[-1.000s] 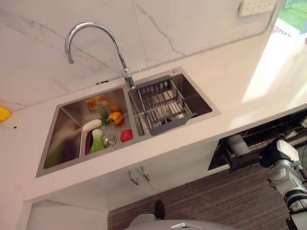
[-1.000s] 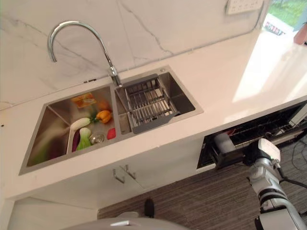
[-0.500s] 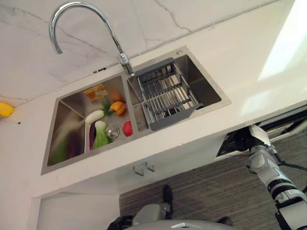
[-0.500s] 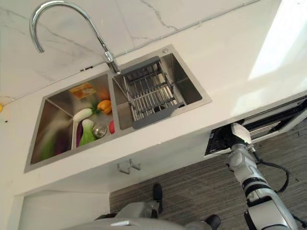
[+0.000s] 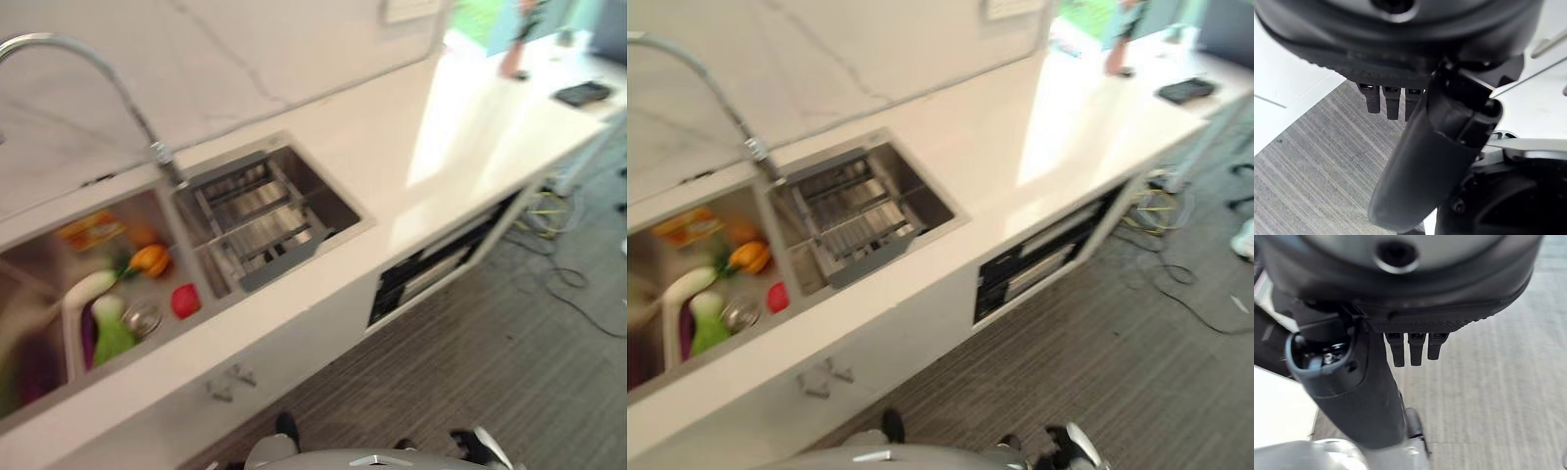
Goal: Place the dishes in the dishwasher.
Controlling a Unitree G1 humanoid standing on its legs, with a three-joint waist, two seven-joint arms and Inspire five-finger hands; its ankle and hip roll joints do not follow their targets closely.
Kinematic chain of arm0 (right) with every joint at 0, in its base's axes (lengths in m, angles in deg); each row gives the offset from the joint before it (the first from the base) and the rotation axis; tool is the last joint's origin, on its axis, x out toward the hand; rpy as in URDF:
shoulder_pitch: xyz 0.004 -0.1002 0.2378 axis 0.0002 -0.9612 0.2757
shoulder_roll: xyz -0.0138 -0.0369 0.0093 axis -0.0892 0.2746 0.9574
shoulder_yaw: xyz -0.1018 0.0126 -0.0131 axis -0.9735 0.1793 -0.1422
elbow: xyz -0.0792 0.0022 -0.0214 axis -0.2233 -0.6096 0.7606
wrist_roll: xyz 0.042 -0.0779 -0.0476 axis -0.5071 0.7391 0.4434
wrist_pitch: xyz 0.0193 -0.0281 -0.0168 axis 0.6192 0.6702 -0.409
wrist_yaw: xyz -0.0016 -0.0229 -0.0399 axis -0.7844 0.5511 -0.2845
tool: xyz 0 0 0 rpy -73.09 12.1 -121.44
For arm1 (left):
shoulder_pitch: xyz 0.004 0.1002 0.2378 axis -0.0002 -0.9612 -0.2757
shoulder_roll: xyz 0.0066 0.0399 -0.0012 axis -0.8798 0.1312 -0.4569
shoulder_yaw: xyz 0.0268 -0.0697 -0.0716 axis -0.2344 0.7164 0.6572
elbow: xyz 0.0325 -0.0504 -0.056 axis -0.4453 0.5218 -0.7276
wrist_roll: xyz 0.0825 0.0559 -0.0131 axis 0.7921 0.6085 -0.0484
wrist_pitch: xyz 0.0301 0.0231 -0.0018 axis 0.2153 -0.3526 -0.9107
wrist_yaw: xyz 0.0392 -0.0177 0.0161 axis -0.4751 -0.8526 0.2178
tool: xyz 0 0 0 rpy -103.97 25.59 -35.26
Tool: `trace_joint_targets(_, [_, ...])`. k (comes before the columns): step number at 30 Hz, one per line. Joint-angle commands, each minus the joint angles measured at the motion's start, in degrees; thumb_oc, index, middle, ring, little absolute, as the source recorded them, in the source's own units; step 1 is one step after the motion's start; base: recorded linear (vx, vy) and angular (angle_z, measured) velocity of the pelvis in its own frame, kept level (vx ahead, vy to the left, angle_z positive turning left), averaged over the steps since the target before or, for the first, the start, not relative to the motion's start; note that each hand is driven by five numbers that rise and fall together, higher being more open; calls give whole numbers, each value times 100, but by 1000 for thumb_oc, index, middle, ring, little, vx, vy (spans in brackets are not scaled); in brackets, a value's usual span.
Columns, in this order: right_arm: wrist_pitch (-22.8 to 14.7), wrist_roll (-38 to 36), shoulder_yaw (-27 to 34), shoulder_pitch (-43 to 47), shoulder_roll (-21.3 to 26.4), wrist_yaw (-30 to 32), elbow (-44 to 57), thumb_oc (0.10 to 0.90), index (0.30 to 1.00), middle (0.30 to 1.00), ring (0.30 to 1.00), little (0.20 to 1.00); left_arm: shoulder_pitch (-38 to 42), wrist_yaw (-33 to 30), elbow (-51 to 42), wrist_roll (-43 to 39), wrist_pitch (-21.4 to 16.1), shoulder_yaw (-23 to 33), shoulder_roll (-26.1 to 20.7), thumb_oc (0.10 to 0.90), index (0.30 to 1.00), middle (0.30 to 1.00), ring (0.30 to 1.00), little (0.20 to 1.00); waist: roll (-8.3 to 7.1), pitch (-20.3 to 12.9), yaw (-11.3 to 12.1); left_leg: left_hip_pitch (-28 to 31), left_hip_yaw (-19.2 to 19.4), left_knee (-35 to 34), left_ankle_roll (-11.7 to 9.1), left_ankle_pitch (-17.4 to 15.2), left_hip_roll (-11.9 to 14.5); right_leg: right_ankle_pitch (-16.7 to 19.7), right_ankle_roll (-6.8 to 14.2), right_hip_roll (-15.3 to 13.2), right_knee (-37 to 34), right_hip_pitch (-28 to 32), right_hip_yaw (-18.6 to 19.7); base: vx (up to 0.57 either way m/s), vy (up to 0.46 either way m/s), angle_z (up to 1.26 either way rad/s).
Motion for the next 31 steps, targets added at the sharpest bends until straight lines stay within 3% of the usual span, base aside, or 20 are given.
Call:
trace_joint_targets(1, [-52, -214, 50, 232, 80, -119, -19, 800, 900, 900, 900, 900, 714, -12, -256, -693, -419, 101, 233, 800, 900, 900, 900, 900, 226, -106, -63, 99, -37, 128, -147, -400, 170, -838, -117, 134, 209, 68, 87, 30, -36, -57])
trace_joint_targets(5, [-22, -498, 164, 293, -88, -100, -75, 800, 900, 900, 900, 900, 733, 149, -1131, -1267, -648, 14, 104, 800, 900, 900, 900, 900, 145, -161, -92, 280, 42, 144, -165, -424, 233, -881, -138, 187, 257, 163, 139, 18, -31, -24])
trace_joint_targets(11, [-30, -700, 94, 564, -210, -183, -73, 800, 900, 900, 900, 900, 796, 424, -1191, -1619, -529, -151, 144, 800, 900, 900, 900, 900, 39, -179, -34, 302, 39, 259, -146, -488, 227, -923, -135, 146, 357, 274, 65, 8, 25, -4])
trace_joint_targets(13, [25, -845, 155, 654, -254, -309, -188, 800, 900, 900, 900, 900, 805, 642, -1149, -1527, -497, -348, 109, 800, 900, 900, 900, 900, 2, -215, 14, 327, -58, 268, -53, -606, 103, -978, -85, -11, 754, 280, -94, 39, 167, 25])
trace_joint_targets(15, [86, -1044, 347, 704, -309, -350, -395, 800, 900, 900, 900, 900, 811, 618, -1079, -1461, -460, -362, 116, 800, 900, 900, 900, 900, 13, -185, 36, 358, -144, 283, 73, -728, -18, -1028, 2, -287, 1503, 81, -165, 21, 227, 33])
trace_joint_targets(17, [135, -1517, 715, 823, -355, -334, -684, 800, 900, 900, 900, 900, 796, 582, -903, -1751, -388, -205, 182, 800, 900, 900, 900, 900, 39, -125, 66, 418, -283, 288, 271, -876, -216, -929, 305, -745, 2632, -317, -70, 34, 313, 32])
trace_joint_targets(18, [154, -1662, 819, 886, -372, -279, -731, 800, 900, 900, 900, 900, 807, 595, -705, -1865, -338, -120, 231, 800, 900, 900, 900, 900, 41, -61, 47, 471, -380, 259, 371, -913, -342, -578, 497, -1016, 3301, -610, 104, -13, 310, 33])
trace_joint_targets(19, [156, -1711, 845, 902, -390, -288, -700, 800, 900, 900, 900, 900, 824, 599, -571, -1936, -324, -58, 250, 800, 900, 900, 900, 900, 72, 25, -5, 457, -454, 243, 471, -834, -372, -229, 487, -1063, 3733, -886, 308, -76, 206, 82])
trace_joint_targets(20, [164, -1411, 657, 863, -415, -339, -712, 800, 900, 900, 900, 900, 896, 592, -32, -1707, -340, 131, 146, 800, 900, 900, 900, 900, 97, 70, -36, 456, -697, 149, 502, -852, -403, -287, 545, -896, 4079, -1244, 993, -98, 91, 104])
trace_joint_targets(21, [164, -1410, 656, 866, -415, -339, -713, 800, 900, 900, 900, 900, 900, 593, -28, -1706, -343, 134, 147, 800, 900, 900, 900, 900, 108, 56, -37, 438, -697, 148, 501, -845, -391, -271, 540, -880, 4058, -1253, 986, -35, -4, 143])
trace_joint_targets(22, [162, -1329, 558, 841, -464, -303, -650, 800, 900, 900, 900, 900, 879, 566, 239, -1587, -347, 199, 99, 800, 900, 900, 900, 900, 76, 36, -54, 414, -867, 113, 450, -862, -399, -567, 440, -729, 3764, -1204, 1237, 15, -76, 115])
trace_joint_targets(23, [136, -1316, 523, 795, -480, -287, -602, 800, 900, 900, 900, 900, 907, 533, 440, -1466, -344, 240, 36, 800, 900, 900, 900, 900, 60, 16, -67, 328, -1043, 132, 378, -844, -396, -893, 312, -582, 3187, -1029, 1426, 0, -155, 101])
trace_joint_targets(24, [137, -1308, 515, 770, -462, -282, -601, 800, 900, 900, 900, 900, 964, 508, 547, -1400, -334, 281, -32, 800, 900, 900, 900, 900, 40, -3, -58, 212, -1205, 162, 302, -828, -385, -957, 261, -563, 2529, -835, 1488, 10, -230, 111])
trace_joint_targets(26, [161, -1346, 435, 759, -529, -366, -568, 800, 900, 900, 900, 900, 1057, 487, 686, -1203, -320, 279, -172, 800, 900, 900, 900, 900, -52, -95, -65, 52, -1393, 144, 135, -762, -321, -806, 231, -554, 1391, -620, 1402, 31, -256, 142])
trace_joint_targets(28, [172, -1396, 393, 729, -593, -400, -551, 800, 900, 900, 900, 900, 1097, 488, 719, -1280, -327, 364, -237, 800, 900, 900, 900, 900, -126, -137, -55, 28, -1384, 158, 48, -751, -283, -790, 243, -541, 1334, -588, 1398, 63, -232, 117])
trace_joint_targets(30, [178, -1475, 371, 779, -539, -471, -562, 800, 900, 900, 900, 900, 1105, 525, 606, -1469, -322, 502, -200, 800, 900, 900, 900, 900, -186, -291, 30, -102, -1374, 260, -313, -538, 125, -796, 184, -171, 790, -178, 1050, 88, -411, 102])
trace_joint_targets(31, [178, -1475, 371, 778, -538, -471, -562, 800, 900, 900, 900, 900, 1103, 525, 605, -1469, -322, 502, -199, 800, 900, 900, 900, 900, -182, -287, 24, -96, -1379, 258, -315, -537, 129, -790, 182, -164, 775, -163, 1042, 87, -274, 36])
